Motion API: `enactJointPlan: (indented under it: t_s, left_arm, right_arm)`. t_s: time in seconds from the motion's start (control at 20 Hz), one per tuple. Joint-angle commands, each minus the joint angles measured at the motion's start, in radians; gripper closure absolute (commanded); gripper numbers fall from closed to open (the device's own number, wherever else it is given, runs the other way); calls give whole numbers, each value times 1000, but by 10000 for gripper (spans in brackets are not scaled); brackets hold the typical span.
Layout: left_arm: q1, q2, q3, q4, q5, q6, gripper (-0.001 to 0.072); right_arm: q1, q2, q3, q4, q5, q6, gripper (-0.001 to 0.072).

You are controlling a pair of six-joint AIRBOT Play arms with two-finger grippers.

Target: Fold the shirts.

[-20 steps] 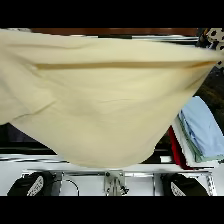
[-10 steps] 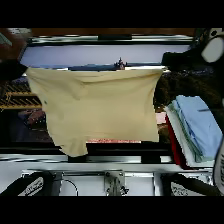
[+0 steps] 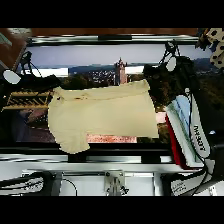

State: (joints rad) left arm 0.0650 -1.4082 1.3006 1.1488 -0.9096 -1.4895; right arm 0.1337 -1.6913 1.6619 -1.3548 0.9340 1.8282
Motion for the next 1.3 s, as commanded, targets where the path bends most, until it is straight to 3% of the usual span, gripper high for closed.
enactJointPlan:
  t_s: [0.0,0.05,0.1,0.15,0.25,0.45,0.6,0.85,1.25]
  left_arm:
    - [69,-26,64,65,-333,-13,115]
    - [105,-20,82,124,-446,3,136]
    - [145,-10,79,191,-565,21,260]
    - [187,2,64,218,-660,47,325]
    - [278,62,-44,192,-721,87,323]
    - [455,237,-466,2,-557,150,305]
    - [513,246,-619,-50,-442,200,306]
    - [500,199,-649,-160,-292,225,304]
    - [438,151,-640,-169,-156,225,305]
  right_arm:
    - [-35,40,-1,166,141,-189,130]
    - [-56,72,-1,133,242,-244,131]
    - [-78,99,-1,67,362,-286,131]
    - [-100,122,-7,-31,492,-300,132]
    - [-148,171,-85,-92,613,-338,132]
    - [-273,280,-367,84,579,-375,131]
    - [-307,302,-474,161,565,-394,132]
    - [-304,302,-480,193,523,-396,131]
    - [-304,302,-480,193,601,-396,131]
